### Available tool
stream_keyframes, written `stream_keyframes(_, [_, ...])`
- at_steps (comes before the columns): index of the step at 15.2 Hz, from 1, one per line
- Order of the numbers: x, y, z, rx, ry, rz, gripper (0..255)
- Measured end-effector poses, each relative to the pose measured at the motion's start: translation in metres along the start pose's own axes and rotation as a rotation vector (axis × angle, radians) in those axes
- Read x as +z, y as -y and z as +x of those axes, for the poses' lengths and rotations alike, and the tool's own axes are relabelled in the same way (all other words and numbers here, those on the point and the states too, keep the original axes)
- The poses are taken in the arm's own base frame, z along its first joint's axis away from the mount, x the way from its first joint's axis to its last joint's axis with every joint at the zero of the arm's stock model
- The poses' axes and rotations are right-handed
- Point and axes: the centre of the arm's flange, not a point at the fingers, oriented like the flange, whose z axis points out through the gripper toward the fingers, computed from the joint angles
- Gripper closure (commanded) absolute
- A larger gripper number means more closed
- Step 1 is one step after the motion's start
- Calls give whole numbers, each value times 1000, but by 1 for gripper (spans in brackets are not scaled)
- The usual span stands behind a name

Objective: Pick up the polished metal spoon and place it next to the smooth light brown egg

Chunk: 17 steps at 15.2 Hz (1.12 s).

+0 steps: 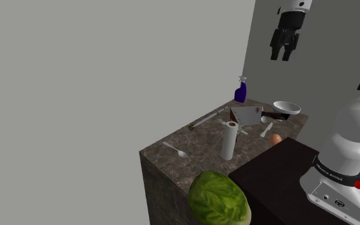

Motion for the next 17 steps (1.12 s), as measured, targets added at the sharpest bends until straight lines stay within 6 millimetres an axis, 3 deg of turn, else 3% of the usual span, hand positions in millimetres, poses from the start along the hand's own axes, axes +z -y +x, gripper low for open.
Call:
stream_keyframes(3, [10, 4, 10, -5, 4, 0, 0])
stream_keyframes(17, [142, 64, 123, -60, 39, 0, 0])
